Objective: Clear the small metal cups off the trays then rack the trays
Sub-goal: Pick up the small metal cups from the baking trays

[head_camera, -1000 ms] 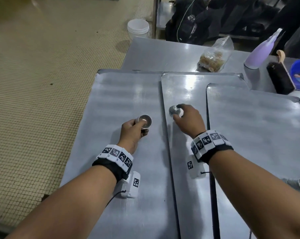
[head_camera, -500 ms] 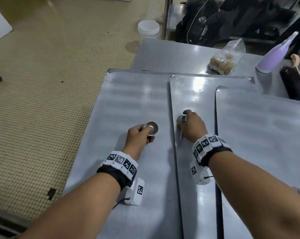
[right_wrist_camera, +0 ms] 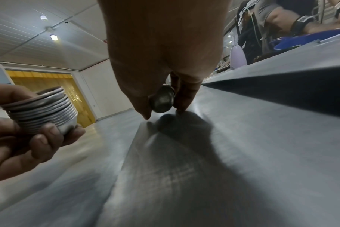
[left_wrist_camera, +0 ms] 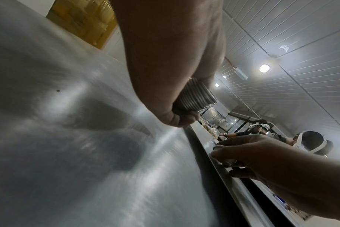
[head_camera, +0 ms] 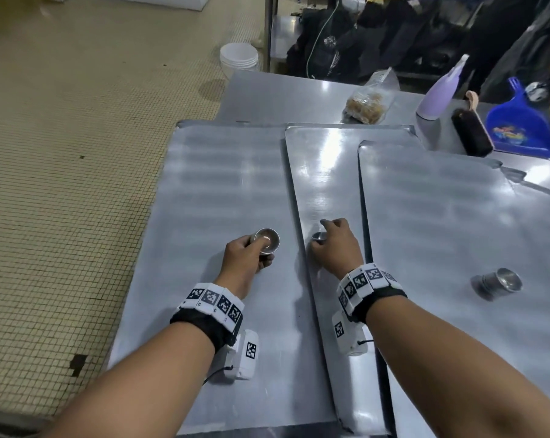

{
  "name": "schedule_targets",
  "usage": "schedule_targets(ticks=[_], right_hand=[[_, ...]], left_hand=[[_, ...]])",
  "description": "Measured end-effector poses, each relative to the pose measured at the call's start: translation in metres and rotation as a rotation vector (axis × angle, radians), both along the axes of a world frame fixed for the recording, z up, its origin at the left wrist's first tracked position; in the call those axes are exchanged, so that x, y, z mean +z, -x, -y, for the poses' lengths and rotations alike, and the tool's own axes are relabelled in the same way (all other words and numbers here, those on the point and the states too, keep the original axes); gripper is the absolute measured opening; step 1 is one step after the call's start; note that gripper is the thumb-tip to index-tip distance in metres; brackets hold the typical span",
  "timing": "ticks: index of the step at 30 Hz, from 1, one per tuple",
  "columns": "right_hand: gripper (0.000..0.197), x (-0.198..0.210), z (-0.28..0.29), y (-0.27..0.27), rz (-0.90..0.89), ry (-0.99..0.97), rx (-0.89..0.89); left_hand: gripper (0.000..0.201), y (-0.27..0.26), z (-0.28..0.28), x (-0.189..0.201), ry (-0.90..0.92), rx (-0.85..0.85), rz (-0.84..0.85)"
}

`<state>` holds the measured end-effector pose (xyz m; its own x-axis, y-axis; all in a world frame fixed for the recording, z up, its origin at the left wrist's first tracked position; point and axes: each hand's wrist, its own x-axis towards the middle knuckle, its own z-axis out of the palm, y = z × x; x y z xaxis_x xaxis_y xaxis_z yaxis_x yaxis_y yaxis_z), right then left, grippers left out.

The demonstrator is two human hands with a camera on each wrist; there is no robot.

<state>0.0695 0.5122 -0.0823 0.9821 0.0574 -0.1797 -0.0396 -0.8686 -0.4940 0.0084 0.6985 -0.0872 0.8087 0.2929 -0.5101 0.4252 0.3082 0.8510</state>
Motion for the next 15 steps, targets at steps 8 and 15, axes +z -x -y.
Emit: schedule_targets(ticks=[8, 15], right_hand=[[0.025, 0.004, 0.012, 0.023, -0.067, 0.061, 0.028], [0.030, 0.030, 0.062, 0.039, 0.016, -0.006, -0.008]], left_hand=[[0.010, 0.013, 0.012, 0.015, -0.012, -0.059, 0.024], [0.014, 0.007, 0.059, 0.024, -0.004, -0.162, 0.056]])
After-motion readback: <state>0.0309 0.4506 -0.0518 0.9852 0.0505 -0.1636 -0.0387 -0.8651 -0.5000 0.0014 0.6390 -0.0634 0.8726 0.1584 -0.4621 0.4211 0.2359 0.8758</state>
